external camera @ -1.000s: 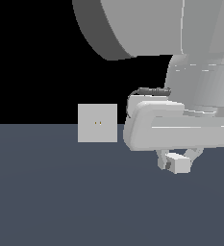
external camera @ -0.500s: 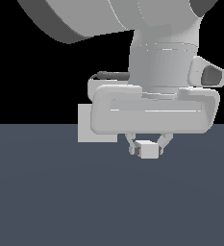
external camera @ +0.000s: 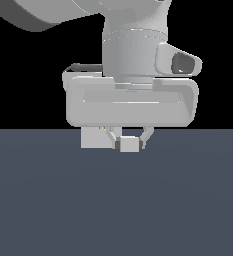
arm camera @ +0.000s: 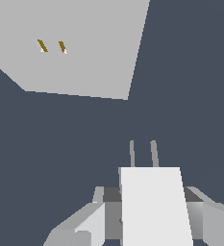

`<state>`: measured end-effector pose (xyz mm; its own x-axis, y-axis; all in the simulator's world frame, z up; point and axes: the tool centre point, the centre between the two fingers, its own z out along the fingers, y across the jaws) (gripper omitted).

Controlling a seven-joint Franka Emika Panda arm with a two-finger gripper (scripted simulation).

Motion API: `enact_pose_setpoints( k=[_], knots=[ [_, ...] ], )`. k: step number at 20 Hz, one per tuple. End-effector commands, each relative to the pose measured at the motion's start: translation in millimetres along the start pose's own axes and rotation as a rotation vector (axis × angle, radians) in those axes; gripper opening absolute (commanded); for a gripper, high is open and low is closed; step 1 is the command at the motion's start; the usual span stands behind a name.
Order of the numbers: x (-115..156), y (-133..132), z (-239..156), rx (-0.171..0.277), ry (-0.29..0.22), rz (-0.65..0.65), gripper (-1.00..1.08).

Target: Plug the charger into the wall socket.

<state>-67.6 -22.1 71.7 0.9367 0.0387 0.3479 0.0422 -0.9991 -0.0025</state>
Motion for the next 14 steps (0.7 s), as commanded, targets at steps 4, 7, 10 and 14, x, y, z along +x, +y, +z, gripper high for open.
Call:
enact_pose_setpoints(
  k=[4, 7, 10, 14],
  knots=[
    [6.9, -18.5, -7.0, -0.01, 0.0, 0.029, -1.0],
    [10.6, -28.0, -10.3, -0.016, 0.0, 0.044, -1.0],
    [14.3, -37.0, -13.4, -0.022, -0.001, 0.057, -1.0],
    [18.4, -46.8, -16.6, -0.028, -0.002, 0.072, -1.0]
  ],
)
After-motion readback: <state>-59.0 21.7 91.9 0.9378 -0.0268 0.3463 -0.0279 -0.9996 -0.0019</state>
